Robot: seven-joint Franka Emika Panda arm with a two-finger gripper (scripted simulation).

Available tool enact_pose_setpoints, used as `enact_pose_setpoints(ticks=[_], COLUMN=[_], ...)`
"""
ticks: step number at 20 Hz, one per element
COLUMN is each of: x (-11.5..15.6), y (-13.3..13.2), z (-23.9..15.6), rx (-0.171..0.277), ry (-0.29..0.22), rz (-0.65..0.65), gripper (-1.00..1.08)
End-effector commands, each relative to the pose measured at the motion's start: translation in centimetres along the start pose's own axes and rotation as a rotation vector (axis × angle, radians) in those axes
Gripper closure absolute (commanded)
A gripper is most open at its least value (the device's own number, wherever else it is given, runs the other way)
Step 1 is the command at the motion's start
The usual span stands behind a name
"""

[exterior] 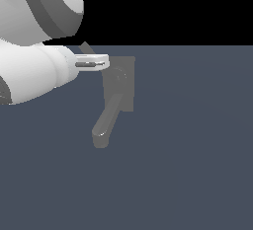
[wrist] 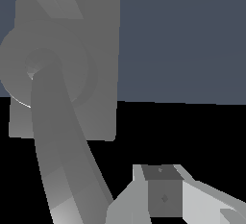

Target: Turn on the faucet by rotating a designated handle.

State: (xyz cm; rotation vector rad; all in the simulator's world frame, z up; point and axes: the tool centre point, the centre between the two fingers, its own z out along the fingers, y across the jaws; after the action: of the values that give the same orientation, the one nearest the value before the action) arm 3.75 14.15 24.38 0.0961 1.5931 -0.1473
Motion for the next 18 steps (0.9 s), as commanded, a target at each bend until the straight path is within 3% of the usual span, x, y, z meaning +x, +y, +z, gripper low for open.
enact_pose_setpoints(ticks=[1, 11, 12, 13, 18], x=[-1.4, -4.2, -4.2, -2.5, -3.2], y=[-0.7, -3.2, -3.2, -2.9, -4.6], z=[0.3, 0.4, 0.4, -0.3, -0.1], rx=[0.002, 0.000, 0.000, 0.000, 0.000], ry=[-0.015, -0.022, -0.022, 0.007, 0.000], rz=[0.007, 0.010, 0.010, 0.001, 0.004], gripper=[1.08, 1.08, 1.08, 1.08, 1.08])
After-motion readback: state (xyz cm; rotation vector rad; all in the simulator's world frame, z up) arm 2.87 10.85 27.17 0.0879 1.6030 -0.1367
